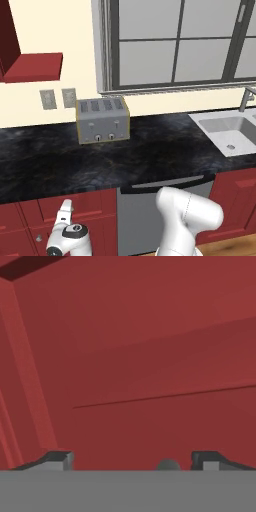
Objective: Take the tongs from the drawer on the left and place them on the dining counter next to the tray containing the hot dog.
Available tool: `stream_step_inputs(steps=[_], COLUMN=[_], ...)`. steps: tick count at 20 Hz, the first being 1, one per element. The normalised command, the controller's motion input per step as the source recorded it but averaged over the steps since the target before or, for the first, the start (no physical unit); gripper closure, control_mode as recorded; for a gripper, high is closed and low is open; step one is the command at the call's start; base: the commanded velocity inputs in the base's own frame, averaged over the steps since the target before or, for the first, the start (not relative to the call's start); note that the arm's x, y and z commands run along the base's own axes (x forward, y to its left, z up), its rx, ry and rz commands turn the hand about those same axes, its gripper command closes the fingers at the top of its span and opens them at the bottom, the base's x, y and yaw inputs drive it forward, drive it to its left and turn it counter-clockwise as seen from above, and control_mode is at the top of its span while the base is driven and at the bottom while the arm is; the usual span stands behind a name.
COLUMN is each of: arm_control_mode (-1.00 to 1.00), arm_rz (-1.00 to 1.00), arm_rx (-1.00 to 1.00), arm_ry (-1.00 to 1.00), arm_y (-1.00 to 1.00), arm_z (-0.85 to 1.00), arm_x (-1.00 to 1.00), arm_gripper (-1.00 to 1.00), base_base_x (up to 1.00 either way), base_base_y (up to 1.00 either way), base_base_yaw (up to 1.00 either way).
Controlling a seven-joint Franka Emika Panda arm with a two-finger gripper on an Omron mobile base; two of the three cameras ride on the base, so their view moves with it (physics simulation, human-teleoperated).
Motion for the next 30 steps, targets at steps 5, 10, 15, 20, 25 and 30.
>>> stream_step_inputs(steps=[5, 10, 15, 20, 25, 30], arm_control_mode=[-1.00, -1.00, -1.00, -1.00, -1.00, -1.00], arm_rz=[0.00, 0.00, 0.00, 0.00, 0.00, 0.00], arm_rx=[0.00, -0.02, -0.05, -0.07, -0.07, -0.06], arm_ry=[0.00, -0.01, -0.01, 0.00, -0.09, -0.15], arm_y=[0.00, -0.21, -0.31, -0.17, 0.00, 0.00], arm_z=[-0.10, -0.33, -0.36, -0.18, -0.10, -0.13], arm_x=[0.13, 0.19, 0.08, -0.01, -0.19, -0.54], arm_gripper=[1.00, 1.00, 1.00, 1.00, 1.00, 1.00], base_base_x=[0.00, 0.00, 0.00, 0.00, 0.00, 0.00], base_base_y=[0.00, 0.00, 0.00, 0.00, 0.00, 0.00], base_base_yaw=[0.00, 0.00, 0.00, 0.00, 0.00, 0.00])
